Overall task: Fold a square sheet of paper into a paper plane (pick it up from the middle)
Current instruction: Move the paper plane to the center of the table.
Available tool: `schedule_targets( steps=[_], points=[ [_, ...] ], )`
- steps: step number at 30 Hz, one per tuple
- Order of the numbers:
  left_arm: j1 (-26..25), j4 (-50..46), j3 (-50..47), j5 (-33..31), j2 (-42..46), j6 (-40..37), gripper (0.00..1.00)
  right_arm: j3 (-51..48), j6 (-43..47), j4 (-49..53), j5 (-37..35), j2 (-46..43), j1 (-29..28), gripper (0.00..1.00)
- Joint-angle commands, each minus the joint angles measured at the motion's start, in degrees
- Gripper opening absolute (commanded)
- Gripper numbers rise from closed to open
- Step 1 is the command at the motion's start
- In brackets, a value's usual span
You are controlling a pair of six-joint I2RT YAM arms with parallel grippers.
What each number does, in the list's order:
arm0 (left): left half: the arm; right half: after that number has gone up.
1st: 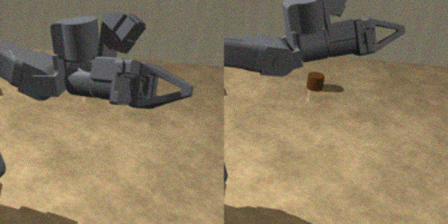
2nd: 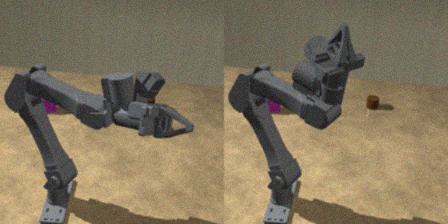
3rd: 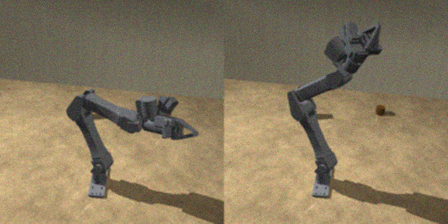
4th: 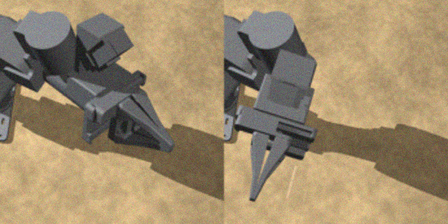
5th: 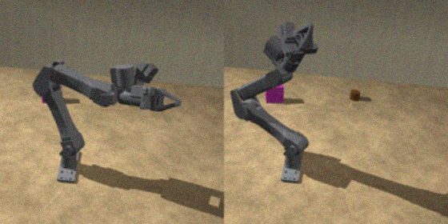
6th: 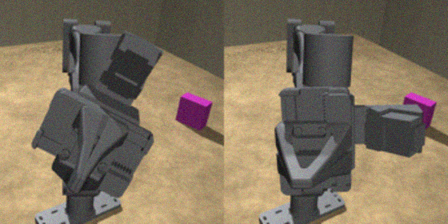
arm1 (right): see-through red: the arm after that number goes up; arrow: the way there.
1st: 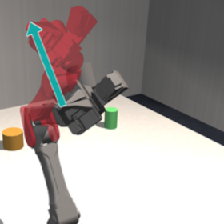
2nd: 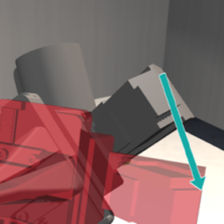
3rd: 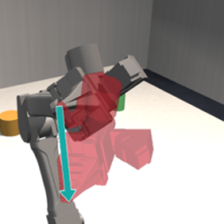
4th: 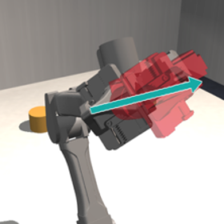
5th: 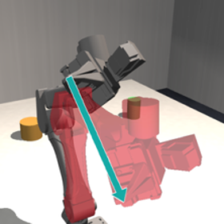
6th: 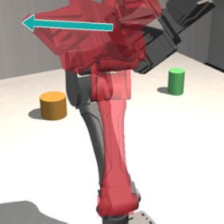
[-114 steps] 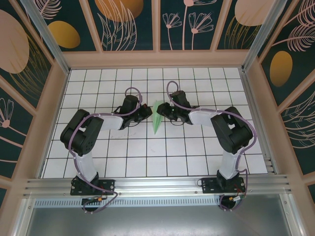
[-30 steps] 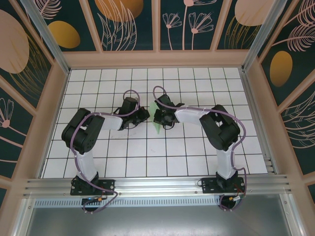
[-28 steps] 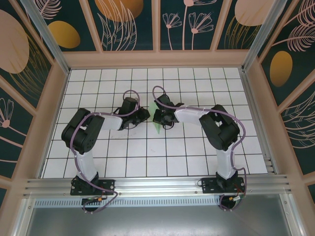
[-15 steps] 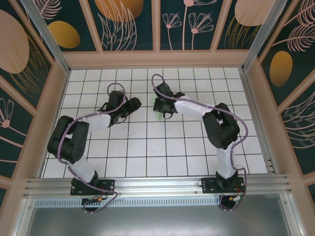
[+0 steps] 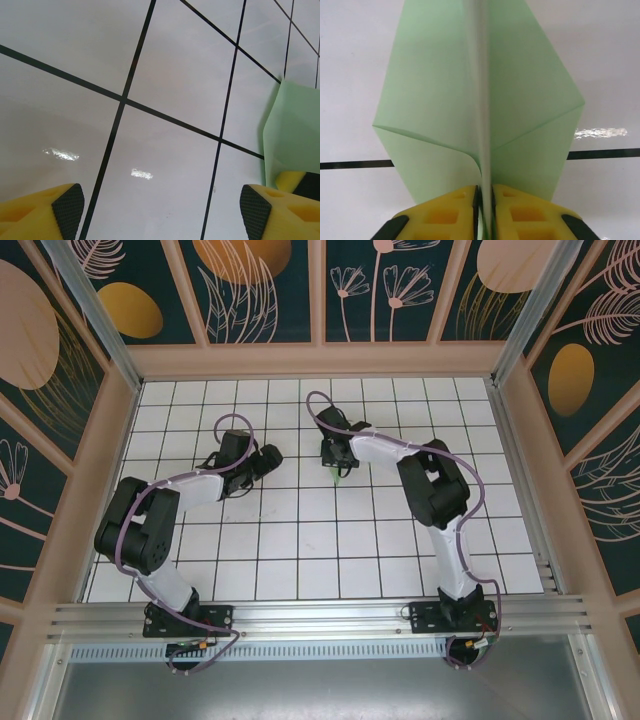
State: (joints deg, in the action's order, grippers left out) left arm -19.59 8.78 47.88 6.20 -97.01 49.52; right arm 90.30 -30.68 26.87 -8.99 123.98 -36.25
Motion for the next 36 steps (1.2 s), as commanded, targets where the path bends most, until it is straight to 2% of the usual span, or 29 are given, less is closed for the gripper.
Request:
schedule_targets(
  steps=[1, 5, 10, 16, 22, 30, 36],
  points=[
    [0.3, -1.0, -0.2, -1.1, -0.4, -1.3, 0.85, 1.6, 0.4, 2.3, -0.6, 1.9, -0.1, 0.17],
    [0.3, -1.1, -0.1, -1.0, -0.7, -1.3, 0.85, 1.9, -0.2, 2.4, -0.8, 2.9, -0.2, 0.16],
    [0.3, -1.8, 0.2, -1.5, -0.6, -1.7, 0.87, 2.8, -0.5, 3.1, -2.0, 4.4, -0.9, 0.09],
    [0.3, -4.3, 0.6, -5.1, 1.2, -3.1, 0.97, 5.5, 0.5, 5.1, -5.6, 6.0, -1.4, 0.04],
    [0.3, -6.6, 1.3, -8.6, 2.5, -3.9, 0.99, 11.6, 3.8, 5.3, -7.7, 8.1, -1.1, 0.04],
    [0.4, -7.7, 1.4, -9.8, 3.0, -4.3, 0.99, 18.8, 5.8, 6.1, -7.3, 13.6, -0.3, 0.04],
    [0.4, -8.7, 2.3, -10.8, 3.5, -4.3, 0.98, 20.5, 5.4, 7.2, -4.8, 14.4, -0.2, 0.11]
  ],
)
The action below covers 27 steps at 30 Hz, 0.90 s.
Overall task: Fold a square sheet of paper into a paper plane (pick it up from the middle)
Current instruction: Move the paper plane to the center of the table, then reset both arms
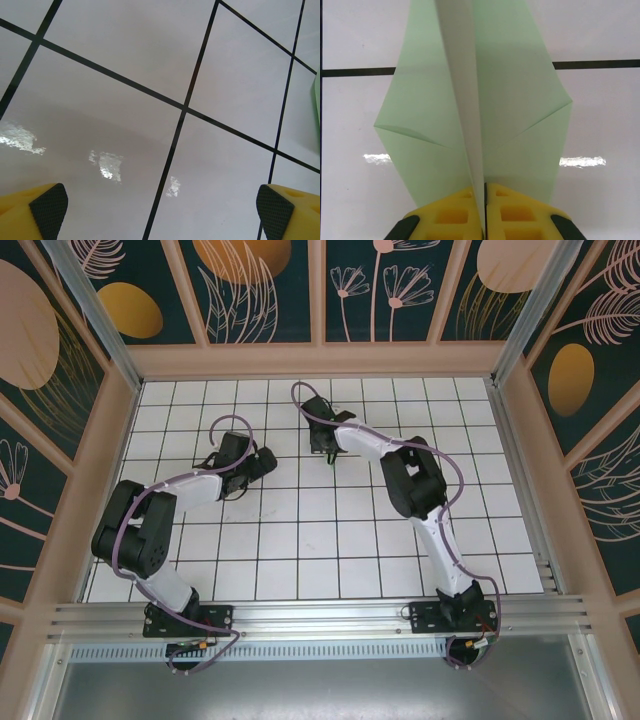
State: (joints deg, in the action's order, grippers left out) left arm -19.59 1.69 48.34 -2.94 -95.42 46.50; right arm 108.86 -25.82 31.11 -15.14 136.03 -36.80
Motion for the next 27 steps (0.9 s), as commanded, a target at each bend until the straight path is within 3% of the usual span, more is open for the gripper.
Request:
schedule_targets(
  steps=[1, 9, 15, 16, 17, 23, 27],
  points=[
    [0.4, -2.0, 2.4, -2.1, 2.0, -1.5, 0.99, 3.5, 0.0, 4.1, 1.3, 1.9, 0.3, 0.14],
    [1.1, -5.7, 9.4, -10.0, 4.2, -2.2, 0.98, 4.7, -3.3, 3.2, 1.3, -11.6, 0.8, 0.56],
    [2.1, -4.6, 10.2, -23.3, 8.9, -8.2, 0.99, -12.0, -1.9, -6.9, -6.6, -26.9, 3.7, 0.77],
    [2.2, -2.9, 9.0, -25.8, 10.1, -10.5, 0.99, -16.0, -1.4, -9.2, -8.4, -29.8, 4.7, 0.83],
    [2.4, -0.8, 7.8, -28.7, 11.8, -12.4, 0.98, -20.1, -0.8, -11.6, -10.1, -32.7, 5.1, 0.98],
    [5.3, 11.0, -5.5, -39.3, 20.1, -18.0, 0.98, -40.1, 1.5, -23.1, -20.9, -45.1, 14.9, 0.99],
    [8.2, 17.6, -12.9, -43.4, 22.2, -20.2, 0.98, -54.2, 6.7, -35.7, -23.8, -51.1, 20.1, 0.99]
  ],
)
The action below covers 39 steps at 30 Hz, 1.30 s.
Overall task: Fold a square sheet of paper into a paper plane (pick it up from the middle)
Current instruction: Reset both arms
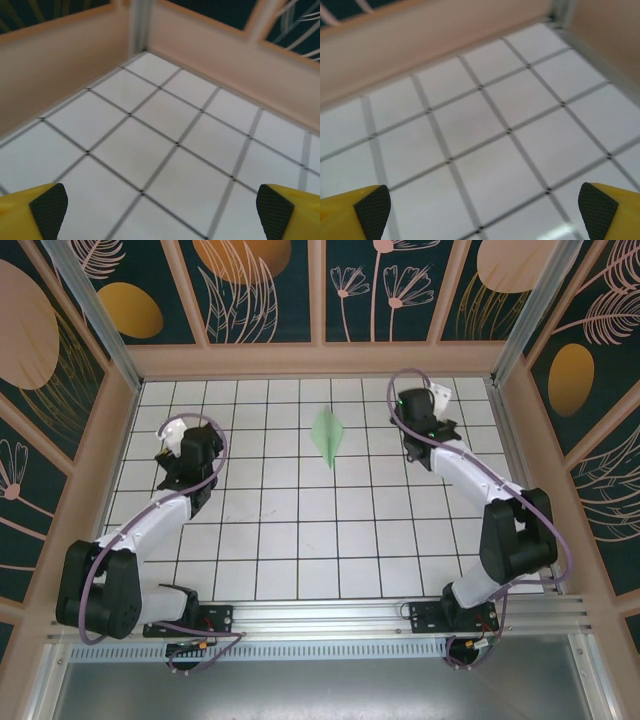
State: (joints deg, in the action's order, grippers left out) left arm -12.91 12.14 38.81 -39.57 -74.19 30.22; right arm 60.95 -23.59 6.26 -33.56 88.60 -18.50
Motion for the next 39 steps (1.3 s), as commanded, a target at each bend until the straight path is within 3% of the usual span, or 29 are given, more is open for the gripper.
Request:
schedule_targets(
  steps=[1, 4, 8, 13, 16, 19, 22, 27, 33, 39],
  points=[
    [2.3, 8.0, -4.5, -7.5, 1.1, -4.6, 0.99, -9.4, 5.1, -13.5, -4.4, -5.1, 3.5, 0.99],
    [4.3, 12.2, -7.6, -6.5, 0.9, -8.6, 0.98, -15.9, 5.3, -17.5, 1.6, -7.4, 9.6, 0.99],
    [5.4, 23.5, -13.4, -1.5, -0.7, -15.8, 0.98, -27.6, 12.7, -32.9, 2.3, -9.4, 11.6, 0.99],
    [7.8, 36.5, -18.6, 9.4, -3.1, -21.5, 0.98, -35.3, 17.8, -48.3, 9.9, -8.5, 12.4, 0.99],
    [9.0, 45.6, -21.6, 19.5, -4.1, -25.5, 0.98, -36.4, 21.5, -53.0, 11.6, -6.1, 12.6, 0.99],
    [10.6, 53.2, -23.8, 25.8, -6.3, -25.7, 0.99, -39.2, 23.4, -59.9, 15.4, -5.0, 13.8, 0.99],
    [11.1, 60.3, -25.9, 27.6, -10.3, -25.6, 0.99, -41.4, 22.1, -64.1, 21.0, -4.3, 16.7, 0.99],
    [11.5, 63.3, -26.2, 28.3, -13.2, -25.4, 0.98, -45.2, 21.9, -72.0, 26.7, -2.5, 18.8, 0.99],
    [11.8, 62.8, -26.2, 27.5, -13.1, -24.9, 0.99, -48.3, 22.5, -79.4, 29.6, -0.2, 19.2, 0.99],
    [11.8, 62.9, -26.2, 26.9, -13.1, -24.9, 0.98, -48.1, 22.4, -78.6, 30.1, -0.4, 19.4, 0.99]
  ],
)
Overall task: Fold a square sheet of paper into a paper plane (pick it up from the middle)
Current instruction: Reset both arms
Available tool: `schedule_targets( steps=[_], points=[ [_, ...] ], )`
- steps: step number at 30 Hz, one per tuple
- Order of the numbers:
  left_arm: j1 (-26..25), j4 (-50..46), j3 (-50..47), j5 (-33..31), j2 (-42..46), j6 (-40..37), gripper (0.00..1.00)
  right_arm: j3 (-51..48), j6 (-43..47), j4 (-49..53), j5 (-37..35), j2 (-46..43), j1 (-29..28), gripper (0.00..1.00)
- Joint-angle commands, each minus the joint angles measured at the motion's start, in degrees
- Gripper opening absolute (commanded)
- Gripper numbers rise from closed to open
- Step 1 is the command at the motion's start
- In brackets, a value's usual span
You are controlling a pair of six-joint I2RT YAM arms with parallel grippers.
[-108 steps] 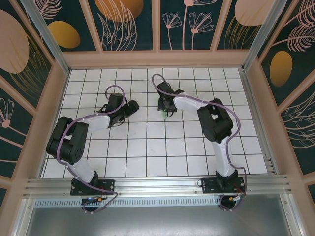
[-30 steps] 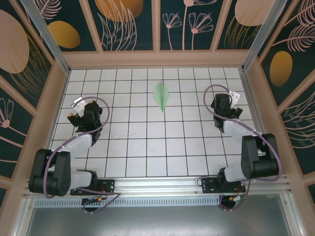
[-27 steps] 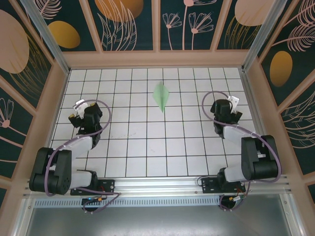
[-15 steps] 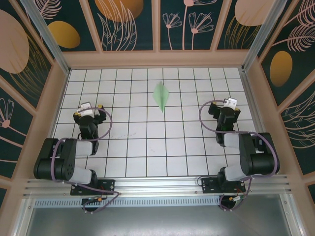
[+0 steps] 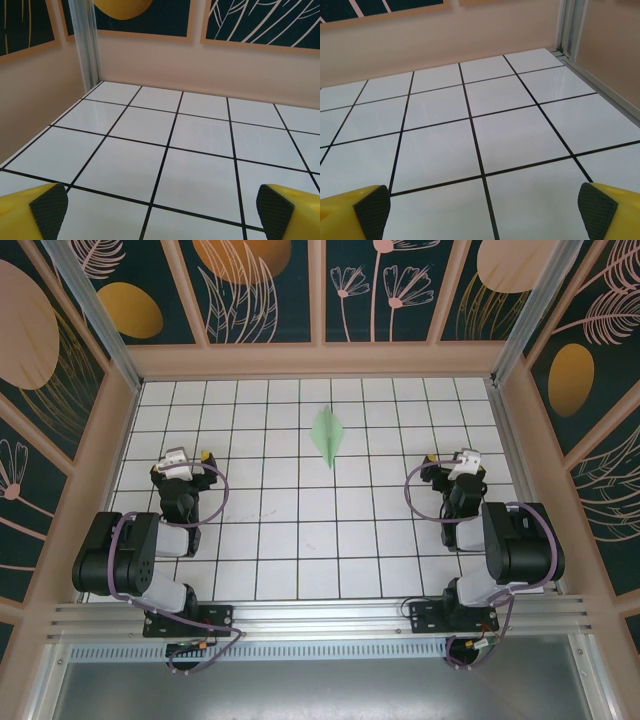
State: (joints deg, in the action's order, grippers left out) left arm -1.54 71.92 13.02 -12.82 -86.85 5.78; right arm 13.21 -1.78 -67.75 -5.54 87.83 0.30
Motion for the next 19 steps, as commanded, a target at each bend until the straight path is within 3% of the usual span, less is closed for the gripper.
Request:
schedule_targets(
  steps=[1, 16, 19],
  points=[
    [0.4, 3.1, -0.4, 0.2, -0.4, -0.5, 0.98, -0.3, 0.5, -4.5, 2.1, 0.4, 0.6, 0.99],
    [0.3, 2.4, 0.1, 0.4, -0.6, -0.7, 0.98, -0.4, 0.6, -4.6, 2.2, 0.5, 0.7, 0.99],
    [0.3, 2.6, -0.1, 0.4, -0.5, -0.8, 0.99, -1.2, 3.5, -5.5, 9.6, 0.1, 0.8, 0.99]
  ],
)
